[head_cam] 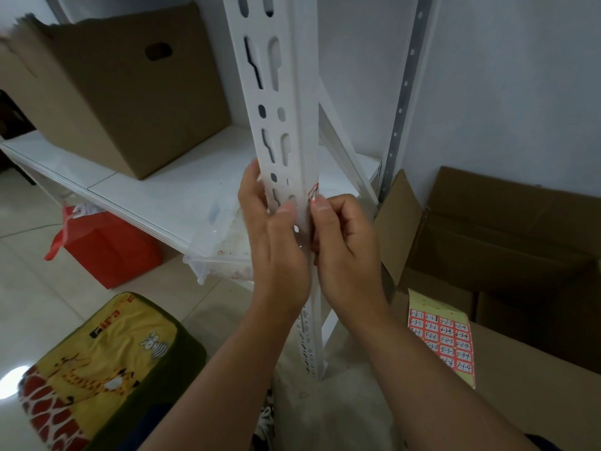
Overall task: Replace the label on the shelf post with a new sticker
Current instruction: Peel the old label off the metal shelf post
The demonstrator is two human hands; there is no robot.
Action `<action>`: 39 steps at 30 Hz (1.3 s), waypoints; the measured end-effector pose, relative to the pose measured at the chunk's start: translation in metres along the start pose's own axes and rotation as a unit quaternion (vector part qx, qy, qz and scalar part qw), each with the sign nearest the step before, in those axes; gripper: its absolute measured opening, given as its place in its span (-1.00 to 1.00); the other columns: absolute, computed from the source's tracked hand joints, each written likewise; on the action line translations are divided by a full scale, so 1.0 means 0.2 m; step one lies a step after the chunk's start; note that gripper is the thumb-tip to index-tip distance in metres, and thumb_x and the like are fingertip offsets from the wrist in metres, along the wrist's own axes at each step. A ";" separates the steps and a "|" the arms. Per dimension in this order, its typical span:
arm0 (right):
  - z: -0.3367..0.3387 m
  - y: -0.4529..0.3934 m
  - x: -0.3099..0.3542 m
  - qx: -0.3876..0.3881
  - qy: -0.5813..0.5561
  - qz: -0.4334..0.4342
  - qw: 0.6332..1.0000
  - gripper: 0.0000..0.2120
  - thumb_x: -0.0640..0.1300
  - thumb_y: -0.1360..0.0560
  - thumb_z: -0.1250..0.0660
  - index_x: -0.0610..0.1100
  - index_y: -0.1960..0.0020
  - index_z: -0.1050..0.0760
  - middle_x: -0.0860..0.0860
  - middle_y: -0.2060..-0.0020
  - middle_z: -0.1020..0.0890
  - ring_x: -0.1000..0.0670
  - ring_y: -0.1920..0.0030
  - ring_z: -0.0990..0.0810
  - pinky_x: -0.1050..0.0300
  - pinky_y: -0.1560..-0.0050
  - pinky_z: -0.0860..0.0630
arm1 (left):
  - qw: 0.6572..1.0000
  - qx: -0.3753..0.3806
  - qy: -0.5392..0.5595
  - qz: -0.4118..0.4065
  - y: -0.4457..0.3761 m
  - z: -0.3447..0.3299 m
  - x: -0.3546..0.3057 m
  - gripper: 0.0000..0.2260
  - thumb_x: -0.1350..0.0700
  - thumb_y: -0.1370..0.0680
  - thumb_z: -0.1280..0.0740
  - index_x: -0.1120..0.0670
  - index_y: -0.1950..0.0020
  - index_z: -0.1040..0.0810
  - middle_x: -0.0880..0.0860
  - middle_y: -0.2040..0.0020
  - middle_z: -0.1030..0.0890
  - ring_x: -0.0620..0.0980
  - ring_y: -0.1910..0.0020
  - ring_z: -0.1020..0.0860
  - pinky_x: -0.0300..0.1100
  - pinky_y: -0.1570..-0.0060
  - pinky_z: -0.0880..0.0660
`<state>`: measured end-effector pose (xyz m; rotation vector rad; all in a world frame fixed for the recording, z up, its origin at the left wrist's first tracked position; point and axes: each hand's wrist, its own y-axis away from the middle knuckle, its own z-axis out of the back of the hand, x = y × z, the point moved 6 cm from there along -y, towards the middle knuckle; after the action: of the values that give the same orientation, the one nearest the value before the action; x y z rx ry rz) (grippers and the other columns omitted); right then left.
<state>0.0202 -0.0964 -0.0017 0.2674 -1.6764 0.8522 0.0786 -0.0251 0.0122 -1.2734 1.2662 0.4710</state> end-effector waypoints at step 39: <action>0.04 0.02 0.01 0.005 0.003 -0.042 0.999 -0.58 0.10 -0.56 -0.13 -0.26 0.19 -0.45 -0.16 0.40 -0.50 -0.21 0.32 -0.51 -0.15 0.26 -0.53 | 0.887 0.000 -0.448 0.113 -0.27 0.40 0.30 -0.64 -0.03 -0.68 -0.05 0.15 0.20 -0.36 0.05 0.31 -0.43 -0.02 0.36 -0.37 -0.16 0.39 -0.24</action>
<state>0.0107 -0.0988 -0.0030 0.3392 -1.6454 0.7976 0.1792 0.0070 -0.0331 -0.7291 0.6061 1.0781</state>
